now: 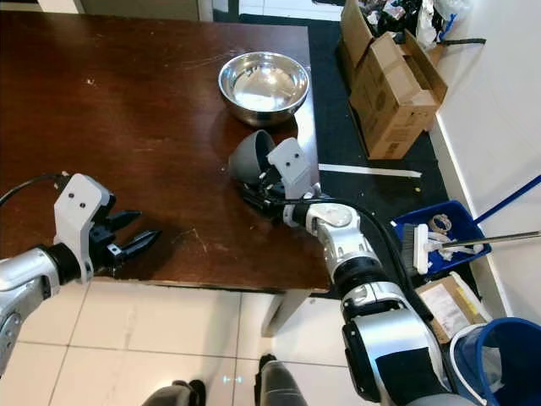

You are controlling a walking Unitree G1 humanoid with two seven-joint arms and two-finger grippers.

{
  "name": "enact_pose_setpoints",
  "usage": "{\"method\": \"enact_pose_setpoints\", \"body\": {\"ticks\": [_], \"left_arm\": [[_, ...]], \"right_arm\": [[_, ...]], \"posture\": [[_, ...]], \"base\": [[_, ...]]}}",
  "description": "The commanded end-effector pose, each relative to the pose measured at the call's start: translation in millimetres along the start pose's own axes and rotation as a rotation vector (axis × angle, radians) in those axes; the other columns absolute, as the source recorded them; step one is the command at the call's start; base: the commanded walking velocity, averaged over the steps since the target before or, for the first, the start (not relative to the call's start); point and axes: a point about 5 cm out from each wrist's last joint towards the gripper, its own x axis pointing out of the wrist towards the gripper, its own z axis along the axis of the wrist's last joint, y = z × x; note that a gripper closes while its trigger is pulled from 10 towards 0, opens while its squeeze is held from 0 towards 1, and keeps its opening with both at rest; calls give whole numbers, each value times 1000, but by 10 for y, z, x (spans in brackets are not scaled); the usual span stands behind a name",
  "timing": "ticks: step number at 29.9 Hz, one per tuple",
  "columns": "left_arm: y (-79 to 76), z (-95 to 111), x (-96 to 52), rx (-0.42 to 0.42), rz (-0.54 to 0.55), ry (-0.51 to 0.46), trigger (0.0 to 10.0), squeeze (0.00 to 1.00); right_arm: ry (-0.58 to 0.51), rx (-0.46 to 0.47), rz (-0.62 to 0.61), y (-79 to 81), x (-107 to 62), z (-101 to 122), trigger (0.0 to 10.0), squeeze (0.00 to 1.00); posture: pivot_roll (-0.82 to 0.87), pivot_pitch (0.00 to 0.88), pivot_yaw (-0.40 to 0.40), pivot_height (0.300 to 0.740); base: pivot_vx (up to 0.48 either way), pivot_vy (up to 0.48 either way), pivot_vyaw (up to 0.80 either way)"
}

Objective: Setting the table

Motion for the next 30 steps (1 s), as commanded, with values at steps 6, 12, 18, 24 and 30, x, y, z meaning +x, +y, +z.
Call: {"method": "enact_pose_setpoints", "body": {"ticks": [6, 12, 18, 24, 30], "left_arm": [[-46, -59, 29, -36, 11, 13, 10000, 0], [-86, -65, 133, -57, 9, -3, 10000, 0], [-92, -101, 235, -83, 69, -11, 10000, 0], [-43, -160, 304, -104, 188, -13, 10000, 0], [87, -148, 329, -139, 401, -62, 10000, 0]], "right_arm": [[-37, 1, 30, 0, -2, 44, 0, 0], [-84, 13, 46, -25, -32, 111, 0, 0], [-211, 98, -18, -56, -87, 217, 0, 0], [-355, 160, -100, -11, -165, 368, 0, 0], [-449, 204, -232, 175, -248, 462, 10000, 0]], "posture": [[26, 174, 24, 740], [-9, 146, 15, 740], [-38, 108, 7, 740], [-66, 78, 0, 740], [-94, 55, 2, 740]], "base": [[0, 0, 0], [0, 0, 0], [0, 0, 0], [0, 0, 0], [0, 0, 0]]}}
